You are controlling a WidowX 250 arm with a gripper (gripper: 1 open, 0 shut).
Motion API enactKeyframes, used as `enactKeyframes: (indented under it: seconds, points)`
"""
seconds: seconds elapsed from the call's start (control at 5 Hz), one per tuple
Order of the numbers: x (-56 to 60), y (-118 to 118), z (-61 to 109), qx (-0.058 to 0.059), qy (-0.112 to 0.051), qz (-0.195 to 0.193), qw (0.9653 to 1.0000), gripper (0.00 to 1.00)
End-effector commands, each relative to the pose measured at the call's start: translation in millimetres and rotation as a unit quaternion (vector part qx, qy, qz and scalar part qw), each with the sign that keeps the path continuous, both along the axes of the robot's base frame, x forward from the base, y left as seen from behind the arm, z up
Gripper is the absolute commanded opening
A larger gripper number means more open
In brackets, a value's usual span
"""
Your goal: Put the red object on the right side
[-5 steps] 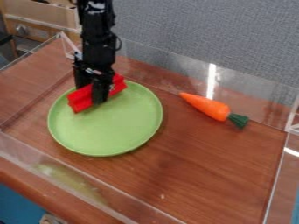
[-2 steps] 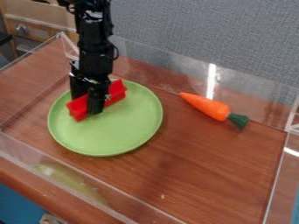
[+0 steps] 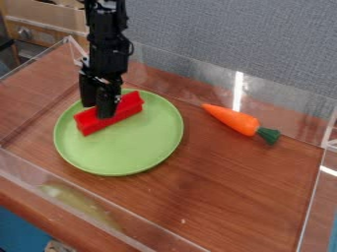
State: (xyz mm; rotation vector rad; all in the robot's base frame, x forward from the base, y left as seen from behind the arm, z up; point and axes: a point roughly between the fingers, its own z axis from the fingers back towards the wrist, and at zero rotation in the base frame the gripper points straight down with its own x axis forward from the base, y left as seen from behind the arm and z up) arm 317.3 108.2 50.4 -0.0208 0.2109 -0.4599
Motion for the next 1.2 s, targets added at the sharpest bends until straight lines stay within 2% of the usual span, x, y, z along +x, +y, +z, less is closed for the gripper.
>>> enactKeyframes:
  seconds: [0.0, 0.2, 0.4, 0.6, 1.0]
  points:
    - [17.4, 3.0, 35.8, 0.013, -0.050, -0.045, 0.9976, 1.00]
    - [22.2, 6.3, 37.2, 0.010, -0.047, -0.079, 0.9957, 0.00]
    - [23.6, 14.3, 29.4, 0.008, -0.042, -0.061, 0.9972, 1.00]
    - [21.2, 21.8, 14.1, 0.003, -0.030, -0.067, 0.9973, 1.00]
    - [11.7, 22.4, -1.5, -0.003, -0.011, -0.050, 0.9987, 1.00]
